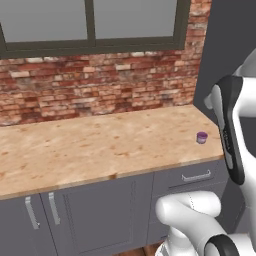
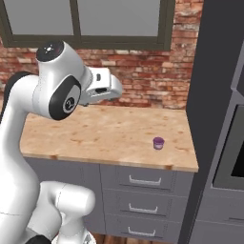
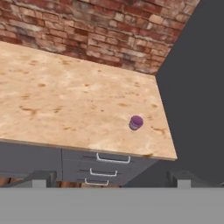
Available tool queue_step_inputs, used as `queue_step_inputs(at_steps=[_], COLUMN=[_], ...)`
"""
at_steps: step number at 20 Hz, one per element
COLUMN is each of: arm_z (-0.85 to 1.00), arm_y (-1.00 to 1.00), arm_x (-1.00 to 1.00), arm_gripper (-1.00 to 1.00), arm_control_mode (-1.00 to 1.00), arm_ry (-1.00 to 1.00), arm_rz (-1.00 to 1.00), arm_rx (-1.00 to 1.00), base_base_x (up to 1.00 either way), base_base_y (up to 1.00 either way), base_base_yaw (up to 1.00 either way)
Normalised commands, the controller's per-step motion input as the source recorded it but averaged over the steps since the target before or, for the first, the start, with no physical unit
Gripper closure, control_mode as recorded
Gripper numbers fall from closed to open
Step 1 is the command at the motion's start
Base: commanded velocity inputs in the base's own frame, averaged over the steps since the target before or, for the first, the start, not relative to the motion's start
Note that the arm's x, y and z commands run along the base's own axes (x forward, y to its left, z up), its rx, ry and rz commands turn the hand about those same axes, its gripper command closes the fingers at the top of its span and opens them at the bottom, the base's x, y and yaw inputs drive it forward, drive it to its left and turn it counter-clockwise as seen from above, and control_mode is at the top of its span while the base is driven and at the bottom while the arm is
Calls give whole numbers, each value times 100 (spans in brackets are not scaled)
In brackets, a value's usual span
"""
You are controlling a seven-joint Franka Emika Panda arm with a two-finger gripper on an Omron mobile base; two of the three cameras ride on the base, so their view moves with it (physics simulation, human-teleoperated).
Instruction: Pick the canned food and jam from the counter and place them in the cabinets closest to them.
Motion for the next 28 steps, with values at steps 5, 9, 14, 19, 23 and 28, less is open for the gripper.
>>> queue_step_inputs(at_steps=[5,9,14,19,23,28], arm_z=[-34,-40,-39,-40,-31,-32], arm_y=[-15,-15,-23,-24,-20,-23], arm_x=[-1,9,10,31,49,55], arm_gripper=[-100,-100,-100,-100,-100,-100], arm_control_mode=[-100,-100,-100,-100,-100,-100], arm_ry=[0,2,0,6,7,9], arm_rz=[0,0,0,0,-2,-3], arm_rx=[0,0,0,1,1,1], base_base_x=[0,0,0,0,0,0], base_base_y=[0,0,0,0,0,0], base_base_yaw=[0,0,0,0,0,0])
